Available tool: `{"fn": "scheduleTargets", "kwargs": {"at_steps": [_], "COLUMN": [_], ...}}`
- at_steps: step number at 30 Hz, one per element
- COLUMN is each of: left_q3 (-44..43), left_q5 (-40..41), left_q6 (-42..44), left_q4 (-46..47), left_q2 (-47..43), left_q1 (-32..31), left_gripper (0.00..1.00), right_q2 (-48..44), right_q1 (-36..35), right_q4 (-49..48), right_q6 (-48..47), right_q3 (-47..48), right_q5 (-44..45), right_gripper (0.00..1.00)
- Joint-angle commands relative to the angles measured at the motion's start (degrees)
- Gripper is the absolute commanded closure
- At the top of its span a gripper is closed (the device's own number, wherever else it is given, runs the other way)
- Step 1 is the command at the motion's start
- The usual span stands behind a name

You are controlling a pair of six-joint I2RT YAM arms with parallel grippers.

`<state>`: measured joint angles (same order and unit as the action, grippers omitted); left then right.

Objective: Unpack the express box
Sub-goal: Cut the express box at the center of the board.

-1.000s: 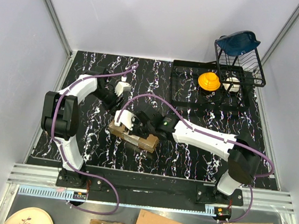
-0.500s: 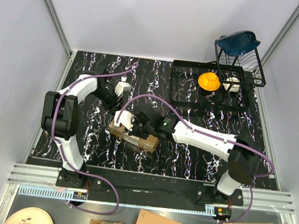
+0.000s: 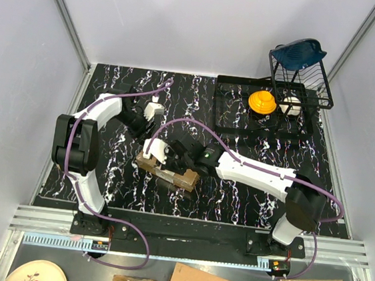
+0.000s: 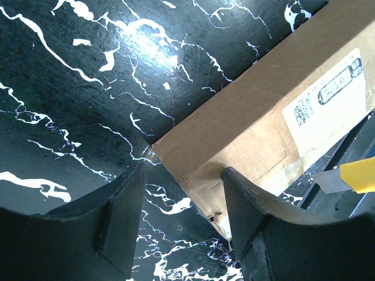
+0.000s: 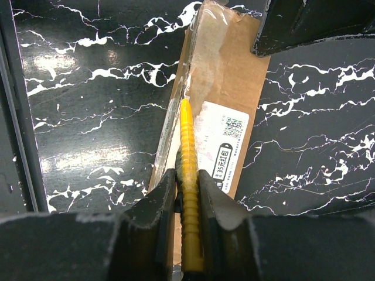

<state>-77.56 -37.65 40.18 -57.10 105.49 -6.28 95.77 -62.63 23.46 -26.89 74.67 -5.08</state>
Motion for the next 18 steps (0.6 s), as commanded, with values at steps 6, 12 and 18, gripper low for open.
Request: {"fn": "scheduleTargets", "kwargs": {"at_steps": [6, 12, 18], "left_q3": [0.4, 0.6, 0.5], "left_q5": [2.6, 2.6, 2.5], "left_q6": [2.2, 2.4, 2.3], "left_q4": [1.5, 1.5, 1.6], "left_q2": [0.6, 0.5, 0.6], "left_q1": [0.4, 0.4, 0.5], "left_gripper": [0.43, 0.43, 0.43], "right_q2": [1.1, 1.2, 0.6], "right_q1": [-0.6, -0.6, -0.5], "right_q4": [-1.3, -1.3, -1.1], "right_q6": [0.8, 0.6, 0.4], "right_q3": [0.9, 1.1, 1.6], "right_q5": [0.9, 1.6, 2.0], "right_gripper": [1.0, 1.0, 1.0]}}
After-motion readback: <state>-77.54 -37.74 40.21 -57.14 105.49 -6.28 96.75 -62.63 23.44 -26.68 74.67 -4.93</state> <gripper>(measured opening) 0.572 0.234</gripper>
